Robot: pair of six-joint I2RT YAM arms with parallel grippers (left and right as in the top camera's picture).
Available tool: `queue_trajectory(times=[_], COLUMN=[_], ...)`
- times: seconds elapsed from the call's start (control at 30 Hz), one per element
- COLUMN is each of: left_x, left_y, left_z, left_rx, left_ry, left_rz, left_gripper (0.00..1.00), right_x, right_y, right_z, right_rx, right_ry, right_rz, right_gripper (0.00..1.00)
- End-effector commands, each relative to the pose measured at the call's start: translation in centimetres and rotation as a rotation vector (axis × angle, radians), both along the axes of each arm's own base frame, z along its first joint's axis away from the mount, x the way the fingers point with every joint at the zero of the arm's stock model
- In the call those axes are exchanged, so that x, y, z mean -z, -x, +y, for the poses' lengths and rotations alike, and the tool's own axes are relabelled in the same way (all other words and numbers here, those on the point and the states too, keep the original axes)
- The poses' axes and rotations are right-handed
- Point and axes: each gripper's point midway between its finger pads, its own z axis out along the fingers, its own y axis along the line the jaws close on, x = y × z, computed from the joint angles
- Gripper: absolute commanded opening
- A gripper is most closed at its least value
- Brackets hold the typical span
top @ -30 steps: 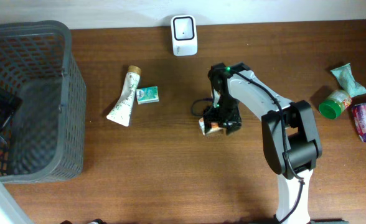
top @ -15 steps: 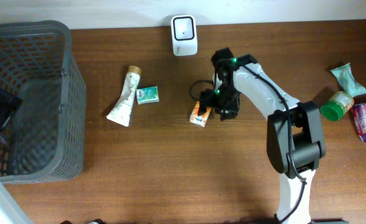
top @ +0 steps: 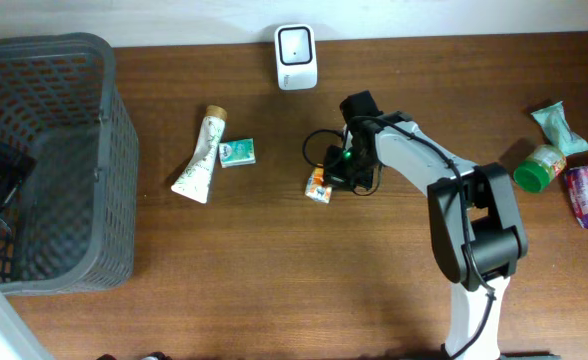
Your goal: Scan the item barcode
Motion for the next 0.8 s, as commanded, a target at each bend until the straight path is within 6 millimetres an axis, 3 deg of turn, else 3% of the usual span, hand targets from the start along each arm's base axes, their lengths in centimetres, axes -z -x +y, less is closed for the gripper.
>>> queue_trajectory(times=[0.0,0.03,0.07,0.1,0.27,0.33,0.43,0.57,0.77], left_x=[0.0,0.0,0.0,0.0,0.0,0.0,0.0,0.0,0.0], left_y=[0.1,0.1,0.1,0.1,0.1,0.1,0.1,0.1,0.1], left_z=[0.1,0.1,0.1,0.1,0.1,0.1,0.1,0.1,0.1], left_rx=[-0.008,-0.008,-0.008,-0.008,-0.008,-0.008,-0.008,-0.008,-0.008], left_ry=[0.001,0.001,0.001,0.001,0.001,0.001,0.001,0.001,0.001], left_rz=[-0.001,-0.001,-0.001,-0.001,-0.001,-0.001,-0.001,-0.001,-0.001], left_gripper=[0.99,0.99,0.99,0.99,0.99,0.99,0.99,0.99,0.99], right_x=[-0.3,-1.9,-5.7,-8.0,-9.3,-9.1,-12.0,-15.8,-16.0], right_y=[0.8,0.3,-0.1,-0.3,-4.1,-3.6,-2.3,-1.9,-0.6], right_z=[0.5,1.4,3.1,3.3,-3.3,-4.3,-3.2,-2.5,0.8], right_rx=[-0.052,-0.151,-0.333,-0.412,-0.273,-0.392,-0.514,-0.478,-0.569], right_ry=[-0.098,-0.216,-0.469,-0.627,-0.666,-0.646,-0.817,-1.034,-1.070], right_rz=[0.035,-0.022,-0.156,-0.252,-0.363,-0.474,-0.641,-0.711,-0.705], right_gripper=[0.04,0.04,0.04,0.04,0.04,0.04,0.04,0.04,0.04])
